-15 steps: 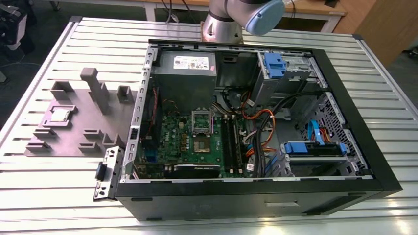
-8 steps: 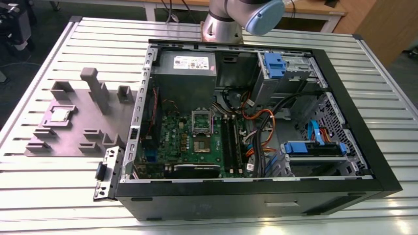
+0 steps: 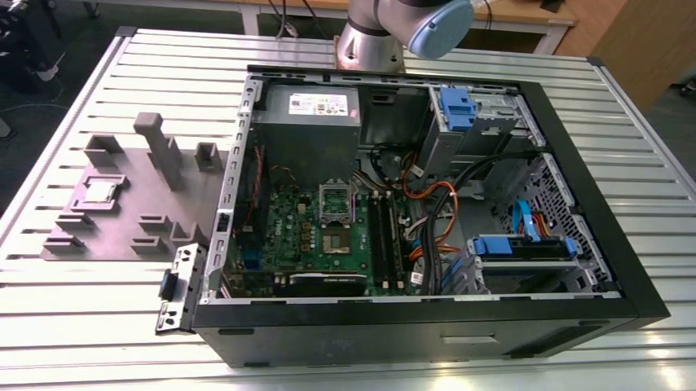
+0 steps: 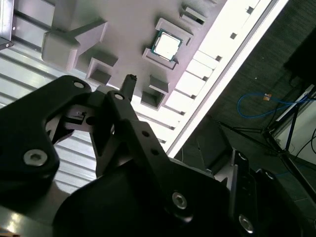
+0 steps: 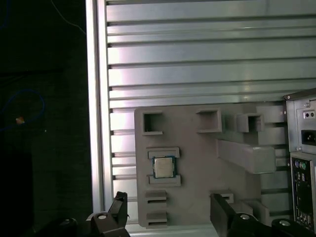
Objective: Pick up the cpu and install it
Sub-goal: 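Pick up the cpu and move it towards the insertion slot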
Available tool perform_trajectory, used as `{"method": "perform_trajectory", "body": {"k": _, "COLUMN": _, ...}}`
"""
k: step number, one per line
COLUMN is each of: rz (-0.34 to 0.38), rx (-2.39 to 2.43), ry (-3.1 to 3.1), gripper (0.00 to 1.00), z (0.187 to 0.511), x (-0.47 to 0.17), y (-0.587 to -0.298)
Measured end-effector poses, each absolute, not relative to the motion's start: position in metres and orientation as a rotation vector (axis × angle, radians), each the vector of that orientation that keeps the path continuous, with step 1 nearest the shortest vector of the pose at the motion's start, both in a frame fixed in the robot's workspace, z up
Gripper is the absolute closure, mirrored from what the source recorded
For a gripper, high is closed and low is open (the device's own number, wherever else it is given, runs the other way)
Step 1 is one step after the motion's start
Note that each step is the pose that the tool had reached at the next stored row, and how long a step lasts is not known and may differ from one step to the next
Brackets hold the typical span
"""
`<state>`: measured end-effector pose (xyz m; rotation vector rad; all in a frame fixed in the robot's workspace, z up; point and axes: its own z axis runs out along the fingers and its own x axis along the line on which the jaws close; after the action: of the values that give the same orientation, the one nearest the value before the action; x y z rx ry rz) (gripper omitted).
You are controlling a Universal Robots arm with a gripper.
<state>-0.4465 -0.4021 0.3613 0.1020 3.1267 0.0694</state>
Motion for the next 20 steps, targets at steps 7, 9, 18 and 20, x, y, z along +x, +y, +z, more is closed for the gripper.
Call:
{"method": "perform_trajectory", "body": {"k": 7, "rz": 0.069, "rx": 0.098, "ry": 3.138, "gripper": 0.24, "z": 0.352, "x": -0.446, "y": -0.402}}
{"method": "perform_trajectory", "body": {"k": 9, "rz": 0.069, "rx": 0.098, "ry": 3.144, "gripper": 0.24, "z": 0.349, "x": -0.446, "y": -0.402}}
{"method": "perform_trajectory", "body": {"k": 18, "rz": 0.068, "rx": 0.055, "ry": 3.15, "gripper": 0.24, "z": 0.337, "x": -0.447, "y": -0.402}}
{"method": "perform_trajectory", "body": {"k": 20, "rz": 0.068, "rx": 0.072, "ry": 3.15, "gripper": 0.24, "z": 0.334, "x": -0.447, "y": -0.402}}
